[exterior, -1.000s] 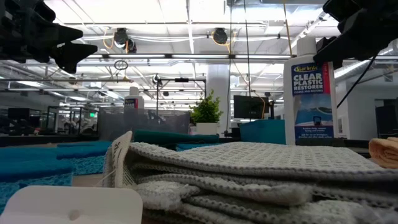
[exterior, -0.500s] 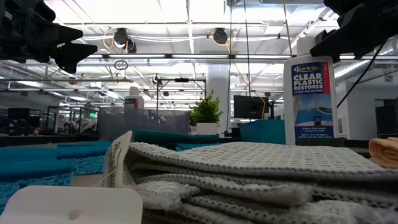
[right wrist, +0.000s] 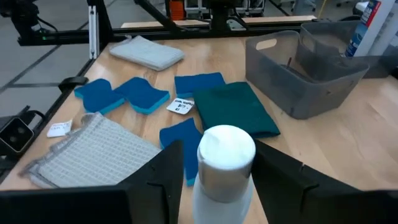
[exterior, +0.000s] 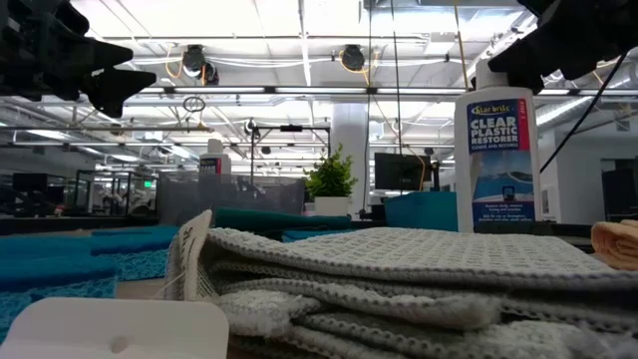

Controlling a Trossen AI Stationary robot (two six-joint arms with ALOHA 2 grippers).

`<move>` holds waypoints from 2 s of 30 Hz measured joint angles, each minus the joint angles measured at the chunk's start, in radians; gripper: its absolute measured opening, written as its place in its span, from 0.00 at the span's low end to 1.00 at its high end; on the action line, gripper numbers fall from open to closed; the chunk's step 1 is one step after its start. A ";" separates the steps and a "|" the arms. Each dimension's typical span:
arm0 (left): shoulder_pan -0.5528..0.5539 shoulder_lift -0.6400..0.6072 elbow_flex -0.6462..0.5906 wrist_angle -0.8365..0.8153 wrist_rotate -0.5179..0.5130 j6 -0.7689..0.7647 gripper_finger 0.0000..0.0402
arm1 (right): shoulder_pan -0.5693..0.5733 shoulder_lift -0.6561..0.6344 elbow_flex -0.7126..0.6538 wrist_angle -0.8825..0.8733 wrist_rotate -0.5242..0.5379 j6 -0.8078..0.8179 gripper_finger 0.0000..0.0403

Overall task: Pick & Place Kitchen Items
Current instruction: Put the white restorer into the top black bin

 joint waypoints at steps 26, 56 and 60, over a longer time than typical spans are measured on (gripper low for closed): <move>0.000 0.000 0.000 0.000 0.000 0.000 0.64 | -0.082 0.000 0.000 -0.010 -0.003 0.013 0.25; 0.000 0.000 0.000 0.000 0.000 0.000 0.64 | -0.081 0.001 -0.002 -0.029 -0.126 -0.177 0.31; 0.000 0.000 0.000 0.000 0.000 0.000 0.64 | -0.081 0.001 -0.018 -0.007 -0.021 -0.123 0.37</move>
